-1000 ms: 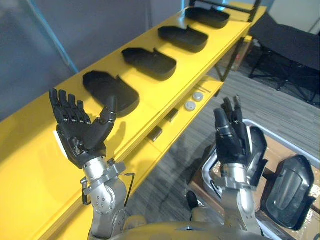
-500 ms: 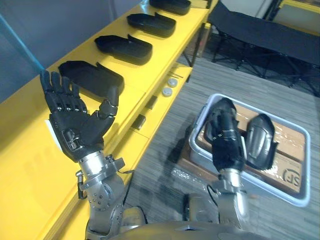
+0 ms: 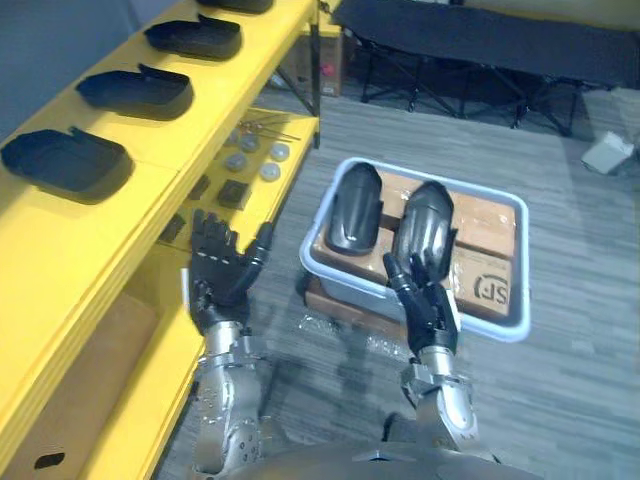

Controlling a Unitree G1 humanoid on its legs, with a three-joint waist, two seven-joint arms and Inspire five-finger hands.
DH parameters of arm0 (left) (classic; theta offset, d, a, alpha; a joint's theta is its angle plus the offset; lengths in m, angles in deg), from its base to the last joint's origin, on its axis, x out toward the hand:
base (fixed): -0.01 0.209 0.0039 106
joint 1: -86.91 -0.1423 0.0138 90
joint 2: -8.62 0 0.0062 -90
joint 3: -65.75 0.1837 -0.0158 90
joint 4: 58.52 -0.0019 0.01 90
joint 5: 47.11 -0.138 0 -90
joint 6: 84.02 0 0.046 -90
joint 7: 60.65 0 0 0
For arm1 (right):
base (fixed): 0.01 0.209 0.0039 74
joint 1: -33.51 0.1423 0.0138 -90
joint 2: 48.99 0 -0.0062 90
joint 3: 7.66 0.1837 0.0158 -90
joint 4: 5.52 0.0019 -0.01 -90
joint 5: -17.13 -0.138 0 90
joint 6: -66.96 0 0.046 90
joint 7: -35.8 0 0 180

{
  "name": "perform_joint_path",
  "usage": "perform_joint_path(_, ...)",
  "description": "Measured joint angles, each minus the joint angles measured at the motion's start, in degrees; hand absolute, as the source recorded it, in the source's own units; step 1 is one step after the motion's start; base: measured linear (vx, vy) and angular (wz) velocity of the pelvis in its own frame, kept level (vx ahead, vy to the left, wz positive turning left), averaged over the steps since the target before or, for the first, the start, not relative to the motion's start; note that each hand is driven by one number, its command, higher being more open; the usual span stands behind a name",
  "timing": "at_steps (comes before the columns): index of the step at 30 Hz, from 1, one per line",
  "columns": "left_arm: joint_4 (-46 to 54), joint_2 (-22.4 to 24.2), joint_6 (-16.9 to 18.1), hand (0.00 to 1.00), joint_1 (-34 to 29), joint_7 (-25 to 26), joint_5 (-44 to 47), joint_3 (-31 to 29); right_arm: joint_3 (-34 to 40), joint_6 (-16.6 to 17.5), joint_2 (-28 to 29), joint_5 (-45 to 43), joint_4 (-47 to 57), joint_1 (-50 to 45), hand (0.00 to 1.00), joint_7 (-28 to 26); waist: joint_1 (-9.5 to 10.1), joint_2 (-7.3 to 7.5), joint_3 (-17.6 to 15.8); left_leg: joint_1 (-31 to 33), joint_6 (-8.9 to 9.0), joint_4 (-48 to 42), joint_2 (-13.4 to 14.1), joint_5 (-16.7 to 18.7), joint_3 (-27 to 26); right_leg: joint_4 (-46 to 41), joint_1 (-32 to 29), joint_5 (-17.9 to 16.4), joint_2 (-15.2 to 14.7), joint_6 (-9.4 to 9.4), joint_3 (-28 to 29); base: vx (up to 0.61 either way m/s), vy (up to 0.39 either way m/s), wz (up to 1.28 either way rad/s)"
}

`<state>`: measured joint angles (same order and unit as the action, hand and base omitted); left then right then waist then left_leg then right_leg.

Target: Walk over and take three plastic housings, then place them on the shelf

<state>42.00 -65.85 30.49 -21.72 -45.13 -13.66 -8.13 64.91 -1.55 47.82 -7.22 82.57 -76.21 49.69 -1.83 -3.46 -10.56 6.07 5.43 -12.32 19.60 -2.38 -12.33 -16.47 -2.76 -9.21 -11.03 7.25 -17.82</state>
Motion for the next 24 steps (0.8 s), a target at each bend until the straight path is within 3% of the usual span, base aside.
perform_joint_path(1, -0.7, 0.0, -0.7, 1.0, -0.2, -1.0, 0.2, 1.3, 1.4, -0.2, -0.7, 0.8, -0.2, -1.3, 1.0, -0.1, -0.21, -0.22, -0.4, 0.0, -0.47, -0.3, -0.2, -2.0, 0.3, -0.1, -0.2, -0.8, 0.0, -1.09, 0.1, -0.18, -0.142, -0.12)
perform_joint_path(2, -1.2, -0.1, -1.2, 1.0, -0.4, -3.6, 0.4, 2.7, 4.2, -0.2, -1.3, 0.9, -0.1, -3.3, 1.0, -1.2, -0.32, -0.11, -0.8, 0.0, -1.03, -1.4, -1.6, -1.7, 0.9, 0.6, -0.3, -1.1, -0.8, -1.76, 0.7, -0.15, -0.094, -0.2)
perform_joint_path(3, -1.1, -0.2, -1.2, 1.0, -0.4, -4.5, 0.4, 2.9, 5.6, -0.2, -1.4, 0.8, -0.1, -3.9, 1.0, -1.6, -0.33, -0.34, -0.7, 0.1, -1.09, -2.7, -3.1, -0.1, 1.6, 1.0, -0.3, -0.8, -1.0, -2.09, 1.0, -0.13, -0.057, -0.25)
perform_joint_path(4, -0.7, -0.4, -0.9, 1.0, -0.2, -5.6, -0.4, 3.1, 7.8, -0.2, -1.4, 0.8, -0.1, -4.7, 1.0, -1.7, -0.77, -0.9, -0.6, 0.2, -1.93, -5.0, -5.7, 4.0, 1.8, 1.8, -0.4, -0.2, -1.1, -2.33, 1.5, -0.04, 0.021, -0.15)
perform_joint_path(6, 0.1, -0.8, -0.8, 1.0, 0.3, -5.7, -1.4, 2.6, 9.3, -0.1, -1.7, 0.9, -0.1, -5.0, 1.0, -1.5, -1.42, -1.27, -0.5, -0.8, -3.32, -4.0, -7.9, 7.6, 1.8, 1.6, -1.3, 0.7, -0.6, -2.32, 2.6, -0.03, 0.027, -0.13)
perform_joint_path(7, 0.2, -0.9, -0.9, 1.0, 0.4, -5.9, -1.6, 2.2, 9.4, 0.3, -2.2, 1.1, -0.1, -4.9, 1.0, -1.1, -1.27, -1.36, -0.4, -1.9, -3.08, -1.6, -8.1, 8.1, 2.3, 1.6, -2.0, 1.2, 0.0, -1.88, 3.2, -0.01, 0.065, -0.5)
perform_joint_path(8, 0.2, -1.2, -2.0, 1.0, 0.4, -6.6, -1.5, 1.5, 10.4, 0.6, -2.3, 2.3, 0.0, -4.2, 1.0, 0.7, -0.35, -1.58, -0.3, -3.5, -1.32, 1.9, -8.6, 8.3, 2.2, 1.9, -3.0, 2.7, 0.3, -1.36, 5.0, 0.0, 0.07, -0.58)
perform_joint_path(11, 0.1, -3.0, -5.9, 1.0, 0.4, -7.1, -3.2, 0.8, 12.3, 0.7, -1.6, 3.6, 0.0, -2.9, 1.0, 2.6, -0.04, -1.23, -0.3, -3.8, -0.46, 2.9, -9.5, 7.6, 0.9, 5.4, -3.0, 6.0, 0.3, -0.63, 7.1, 0.03, 0.108, -0.45)
perform_joint_path(15, -4.6, -6.8, -11.0, 1.0, 2.0, -6.9, -12.1, -0.8, 18.3, 0.3, -1.6, 3.8, -4.8, 4.6, 1.0, 3.7, -0.03, 1.28, -1.7, -3.4, 0.22, 2.3, -10.4, 8.1, 0.7, 12.2, -1.2, 11.0, 0.2, -0.12, 8.7, -0.04, 0.104, -0.27)
perform_joint_path(17, -9.2, -8.9, -14.1, 1.0, 3.8, -6.7, -17.4, -2.3, 23.5, -2.3, -2.5, 3.9, -14.6, 13.4, 1.0, 7.2, 0.29, 2.91, -2.7, -1.0, 0.43, -1.5, -10.3, 9.9, 1.2, 14.3, -1.0, 12.5, 0.1, 0.2, 8.6, -0.11, 0.063, -0.03)
perform_joint_path(18, -10.5, -9.1, -14.8, 1.0, 4.0, -6.7, -18.5, -2.6, 24.8, -3.3, -3.5, 3.9, -17.5, 15.7, 1.0, 8.0, 0.41, 2.95, -2.8, 0.0, 0.47, -2.6, -10.2, 10.4, 1.5, 14.8, -1.1, 13.0, 0.1, 0.24, 8.5, -0.12, 0.067, 0.05)
perform_joint_path(20, -15.2, -9.7, -16.1, 1.0, 4.9, -6.6, -22.2, -3.2, 28.0, -7.1, -9.4, 3.5, -27.0, 23.5, 1.0, 10.6, 1.83, 2.14, -4.8, 2.8, 0.19, -6.4, -10.2, 11.9, 2.5, 15.9, -1.3, 14.3, 0.0, 0.45, 8.2, -0.1, 0.077, 0.1)
perform_joint_path(24, -17.9, -11.7, -16.0, 1.0, 5.2, -6.2, -25.1, -4.2, 29.5, -12.0, -19.3, 3.2, -36.9, 36.7, 1.0, 10.7, 3.36, 0.51, -9.6, 7.0, -0.15, -9.9, -10.2, 12.2, 4.8, 16.1, -2.6, 15.8, 0.0, 0.52, 6.6, -0.12, 0.046, 0.2)
